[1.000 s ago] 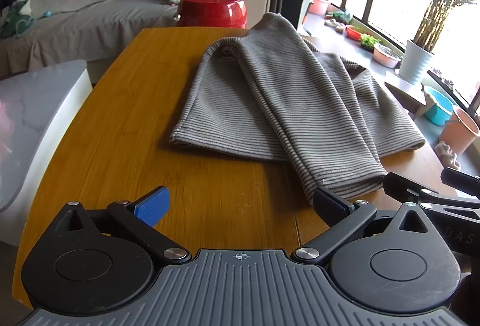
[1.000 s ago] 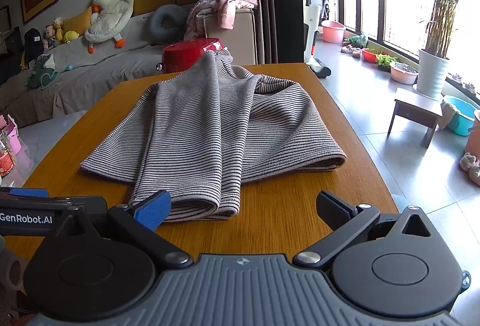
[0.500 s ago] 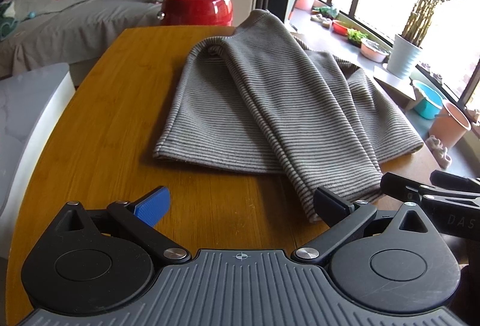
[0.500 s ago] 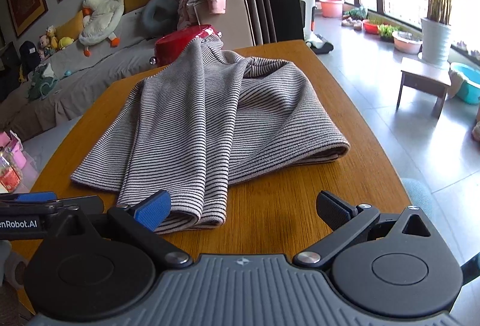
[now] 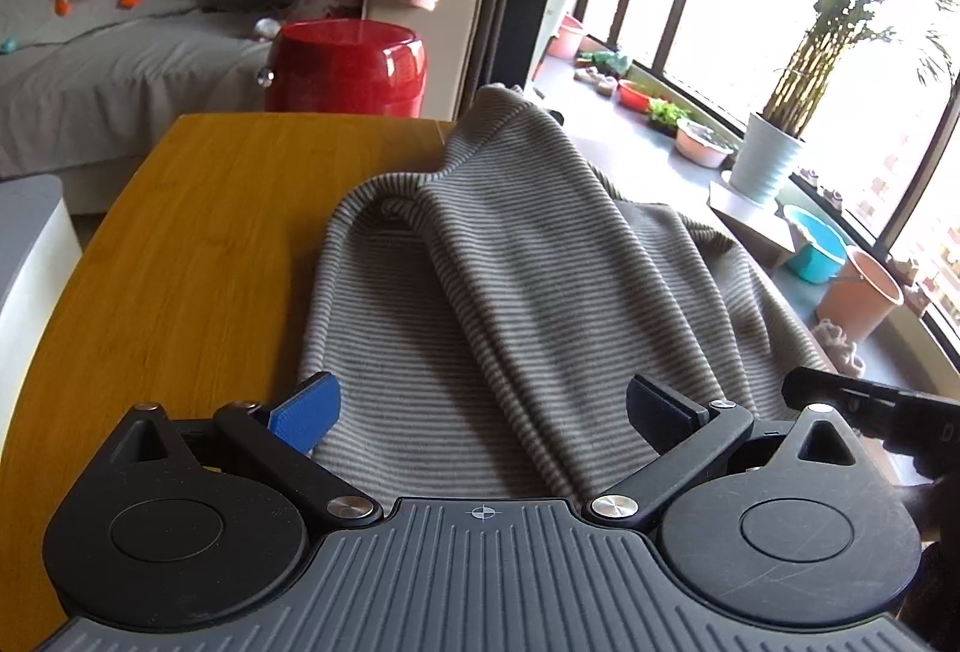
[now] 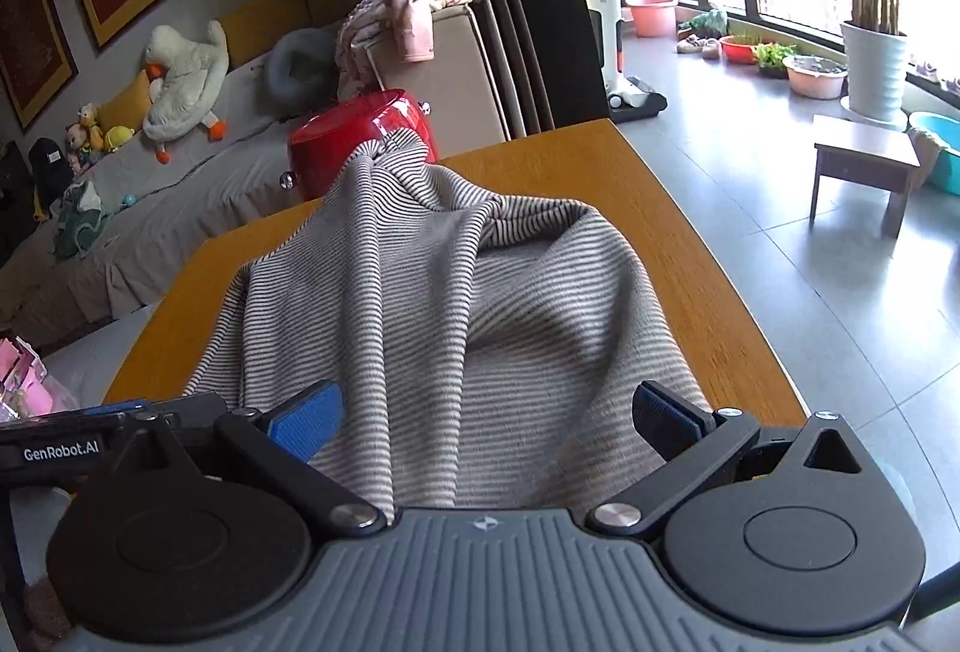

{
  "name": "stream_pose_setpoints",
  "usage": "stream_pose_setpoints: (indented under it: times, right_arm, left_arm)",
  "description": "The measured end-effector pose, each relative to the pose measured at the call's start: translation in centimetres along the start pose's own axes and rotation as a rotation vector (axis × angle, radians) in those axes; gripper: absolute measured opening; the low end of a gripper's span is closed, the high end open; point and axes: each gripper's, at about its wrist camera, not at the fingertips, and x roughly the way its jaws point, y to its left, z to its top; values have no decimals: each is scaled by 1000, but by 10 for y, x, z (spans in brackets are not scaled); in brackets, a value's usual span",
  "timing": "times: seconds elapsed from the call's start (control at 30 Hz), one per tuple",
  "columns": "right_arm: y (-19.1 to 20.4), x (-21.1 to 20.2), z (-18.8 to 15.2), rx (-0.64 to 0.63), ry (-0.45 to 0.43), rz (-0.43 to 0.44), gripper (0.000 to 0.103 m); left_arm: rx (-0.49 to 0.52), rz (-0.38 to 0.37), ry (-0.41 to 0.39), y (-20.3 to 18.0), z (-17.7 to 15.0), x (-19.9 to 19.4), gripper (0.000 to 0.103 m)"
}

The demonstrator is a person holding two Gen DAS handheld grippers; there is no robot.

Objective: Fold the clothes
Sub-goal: 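Lower both tools onto the sweater's folded edge and close on it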

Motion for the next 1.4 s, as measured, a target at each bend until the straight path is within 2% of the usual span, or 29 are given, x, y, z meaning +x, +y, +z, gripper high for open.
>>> stream_pose_setpoints:
  times: [0.23, 0.33, 0.53, 0.63, 0.73, 0.93, 1.03, 1.23, 1.4]
  right_arm:
    - [19, 57, 24, -41, 21, 58, 103]
    - [16, 79, 28, -3, 61, 74, 103]
    - [16, 88, 29, -41, 69, 74, 103]
    - [7, 85, 29, -3, 68, 109, 103]
    - [1, 79, 27, 3, 84, 148, 103]
    - [8, 57, 7, -120, 98, 180, 103]
    - [4, 42, -2, -116, 98, 215, 103]
    - [-12, 14, -18, -70, 108, 282, 103]
    - [-18, -14, -36, -113, 126, 295, 103]
  left_arm:
    - [-7, 0, 29, 19, 8, 36, 103]
    - [-11, 5, 20, 25, 4, 40, 103]
    - [-16, -1, -45, 30, -2, 41, 103]
    - [-3, 10, -47, 27, -4, 41, 103]
    - [20, -12, -39, 24, -6, 38, 103]
    - [66, -41, -21, 14, -22, 23, 103]
    - [83, -55, -10, 8, -32, 13, 103]
    - [78, -127, 48, -2, -46, -10, 103]
    - [87, -156, 81, -1, -61, -29, 103]
